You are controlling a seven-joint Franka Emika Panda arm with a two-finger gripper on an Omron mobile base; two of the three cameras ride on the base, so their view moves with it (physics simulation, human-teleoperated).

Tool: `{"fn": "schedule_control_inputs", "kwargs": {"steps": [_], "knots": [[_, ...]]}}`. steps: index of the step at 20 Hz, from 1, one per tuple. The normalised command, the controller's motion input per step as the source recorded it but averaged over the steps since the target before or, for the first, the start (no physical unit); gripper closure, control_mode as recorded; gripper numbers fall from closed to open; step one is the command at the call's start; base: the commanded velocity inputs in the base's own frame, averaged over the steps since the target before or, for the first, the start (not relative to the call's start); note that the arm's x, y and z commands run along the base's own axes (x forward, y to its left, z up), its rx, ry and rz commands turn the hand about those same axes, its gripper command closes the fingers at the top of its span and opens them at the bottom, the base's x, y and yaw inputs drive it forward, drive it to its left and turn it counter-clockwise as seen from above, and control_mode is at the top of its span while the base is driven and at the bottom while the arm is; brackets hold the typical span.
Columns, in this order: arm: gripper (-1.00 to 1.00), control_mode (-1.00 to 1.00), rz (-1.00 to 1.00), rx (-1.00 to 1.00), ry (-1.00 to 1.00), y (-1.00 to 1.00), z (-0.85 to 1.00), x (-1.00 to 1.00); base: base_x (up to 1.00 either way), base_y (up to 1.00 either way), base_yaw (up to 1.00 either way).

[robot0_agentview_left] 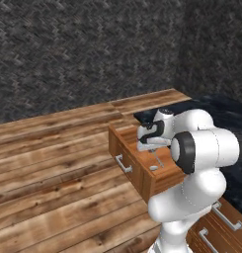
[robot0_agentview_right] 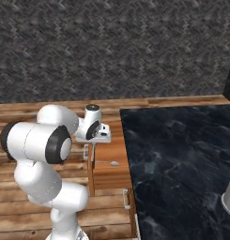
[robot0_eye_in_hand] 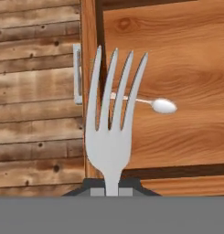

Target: Organize the utensils by type. Pick up the wooden spoons from the counter and place them in the open cabinet. Then pick up the metallic utensils from the counter and place them in the open drawer.

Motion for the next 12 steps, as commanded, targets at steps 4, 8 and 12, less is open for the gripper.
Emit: {"fn": "schedule_control_inputs", "kwargs": {"steps": [4,8,12], "knots": [[1.00,-1.00,0.00,-0.18,0.00,0.00,-0.23,0.52,0.00,0.00,0.00],[1.00,-1.00,-0.24,-0.03,0.00,0.00,-0.26,0.46,0.00,0.00,0.00],[1.00,-1.00,-0.58,0.09,0.00,0.03,-0.21,0.27,0.00,0.00,0.00]]}}
